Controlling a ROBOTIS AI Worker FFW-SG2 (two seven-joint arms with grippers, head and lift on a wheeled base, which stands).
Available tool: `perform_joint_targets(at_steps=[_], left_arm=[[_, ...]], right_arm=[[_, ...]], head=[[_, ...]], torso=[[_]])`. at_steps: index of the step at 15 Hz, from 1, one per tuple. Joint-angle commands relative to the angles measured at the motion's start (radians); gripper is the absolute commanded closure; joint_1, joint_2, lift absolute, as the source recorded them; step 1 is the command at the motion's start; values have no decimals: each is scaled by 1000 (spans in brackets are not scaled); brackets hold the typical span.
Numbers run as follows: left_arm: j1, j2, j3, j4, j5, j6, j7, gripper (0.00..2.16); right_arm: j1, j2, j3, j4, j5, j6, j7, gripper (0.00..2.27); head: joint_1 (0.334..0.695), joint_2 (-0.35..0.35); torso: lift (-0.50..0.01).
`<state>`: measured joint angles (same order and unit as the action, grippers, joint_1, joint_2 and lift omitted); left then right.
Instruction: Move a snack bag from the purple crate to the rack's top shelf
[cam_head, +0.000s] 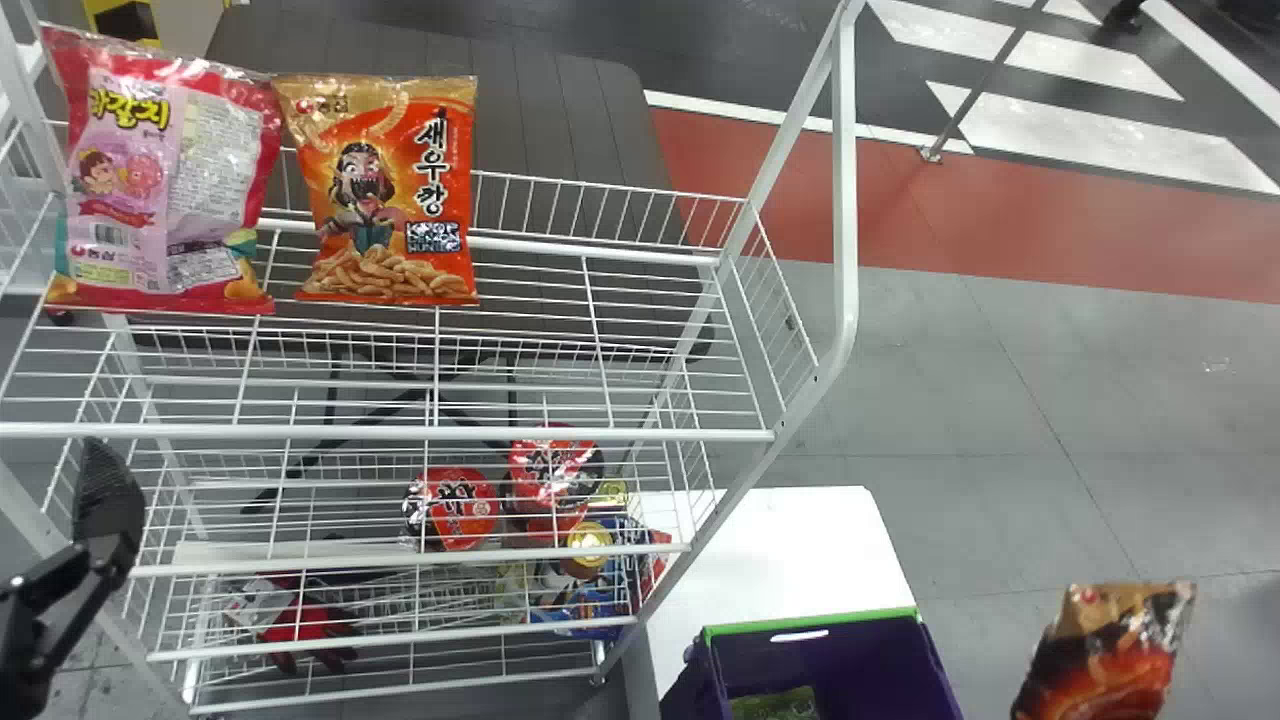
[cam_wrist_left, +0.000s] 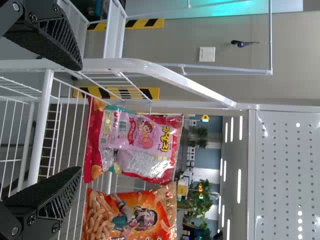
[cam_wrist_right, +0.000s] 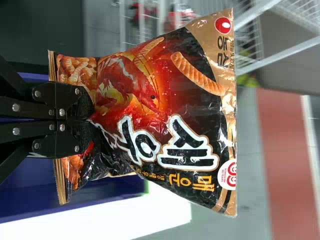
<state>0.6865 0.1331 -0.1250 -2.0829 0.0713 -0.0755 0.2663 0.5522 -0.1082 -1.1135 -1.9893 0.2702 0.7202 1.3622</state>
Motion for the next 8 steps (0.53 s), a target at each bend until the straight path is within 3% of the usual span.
perform_joint_targets(at_steps=[1,6,8], left_arm=[[1,2,-10,-6,-15,23,2,107],[7,11,-15,-22,-21,32,2,107],[10,13,-18,-36,-24,41,-7,107]], right_arm=[[-12,55,-22,-204,-60,123,5,1234],[-175,81,-37,-457,-115,463,5,1234],[-212,109,-32,-554,-157,577,5,1234]], head=[[695,-350],[695,-350],[695,-350]], torso=[[1],[1],[1]])
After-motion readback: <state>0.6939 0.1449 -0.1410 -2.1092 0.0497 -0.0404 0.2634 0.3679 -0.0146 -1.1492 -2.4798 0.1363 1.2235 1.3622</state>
